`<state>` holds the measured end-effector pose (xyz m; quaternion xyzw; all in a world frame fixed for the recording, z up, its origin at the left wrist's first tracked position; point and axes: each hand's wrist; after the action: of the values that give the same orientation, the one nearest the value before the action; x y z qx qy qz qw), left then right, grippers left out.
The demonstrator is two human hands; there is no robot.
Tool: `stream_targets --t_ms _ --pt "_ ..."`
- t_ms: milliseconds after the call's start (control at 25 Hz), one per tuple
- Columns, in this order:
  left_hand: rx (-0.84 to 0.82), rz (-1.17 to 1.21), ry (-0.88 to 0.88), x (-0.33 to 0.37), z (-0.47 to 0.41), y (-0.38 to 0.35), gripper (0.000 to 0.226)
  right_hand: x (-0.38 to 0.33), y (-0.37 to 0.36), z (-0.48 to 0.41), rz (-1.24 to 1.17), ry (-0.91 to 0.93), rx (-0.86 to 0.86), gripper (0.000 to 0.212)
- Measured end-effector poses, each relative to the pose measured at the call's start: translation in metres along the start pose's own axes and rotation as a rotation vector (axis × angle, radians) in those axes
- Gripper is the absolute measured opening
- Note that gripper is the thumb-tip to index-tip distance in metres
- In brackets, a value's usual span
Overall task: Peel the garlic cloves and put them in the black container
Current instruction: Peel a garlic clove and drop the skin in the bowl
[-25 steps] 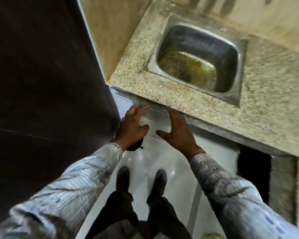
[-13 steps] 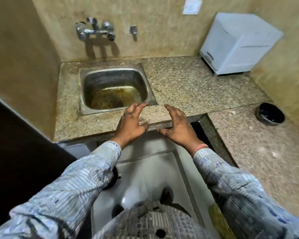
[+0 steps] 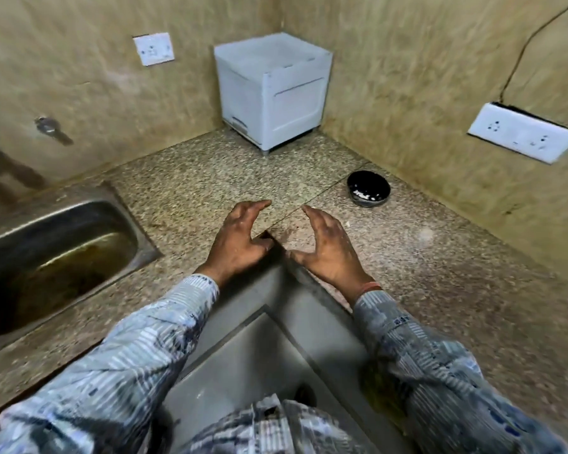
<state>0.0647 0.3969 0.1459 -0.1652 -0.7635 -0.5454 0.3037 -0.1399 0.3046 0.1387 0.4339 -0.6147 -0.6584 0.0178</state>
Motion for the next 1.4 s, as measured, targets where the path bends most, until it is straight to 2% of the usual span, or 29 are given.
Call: stream_targets --t_ms 160,400,640,840,1000,1120,1240,1400 --pt "-0.078 0.032 -0.031 0.041 -0.06 -0.058 0.083 0.068 0.043 -0.016 0.011 -0.068 0.065 0.099" --pt "-0.169 0.062 -0.05 0.072 -0.117 -0.119 0.085 0.132 0.074 -0.032 -0.032 -0.163 0.053 0.102" --pt "-0.257 0.02 -0.027 0.055 -0.165 -0.156 0.087 0.164 0.067 -0.056 -0.101 -0.294 -0.001 0.099" --pt "-0.353 0.027 -0.005 0.015 -0.201 -0.179 0.088 0.189 0.029 -0.098 -0.078 -0.423 -0.007 0.096" --pt "-0.481 0.047 0.037 -0.021 -0.234 -0.195 0.089 0.208 -0.003 -0.137 -0.085 -0.561 -0.055 0.085" --pt "-0.553 0.049 0.034 -0.05 -0.26 -0.21 0.087 0.225 -0.027 -0.165 -0.096 -0.721 -0.047 0.064" --pt "-0.567 0.024 0.111 -0.076 -0.282 -0.22 0.083 0.238 -0.052 -0.184 -0.067 -0.829 -0.051 0.042" --pt "-0.552 -0.046 0.221 -0.099 -0.304 -0.227 0.074 0.236 -0.068 -0.199 0.015 -0.919 -0.069 0.035"
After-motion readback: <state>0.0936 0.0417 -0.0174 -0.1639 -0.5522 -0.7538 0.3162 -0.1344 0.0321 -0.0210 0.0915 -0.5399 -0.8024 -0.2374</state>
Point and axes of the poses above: each hand's wrist, its own z-axis away from the middle knuckle, its own y-axis out of the back of the hand, x = y × z, and after that the axes turned 1 degree about -z, right-handed
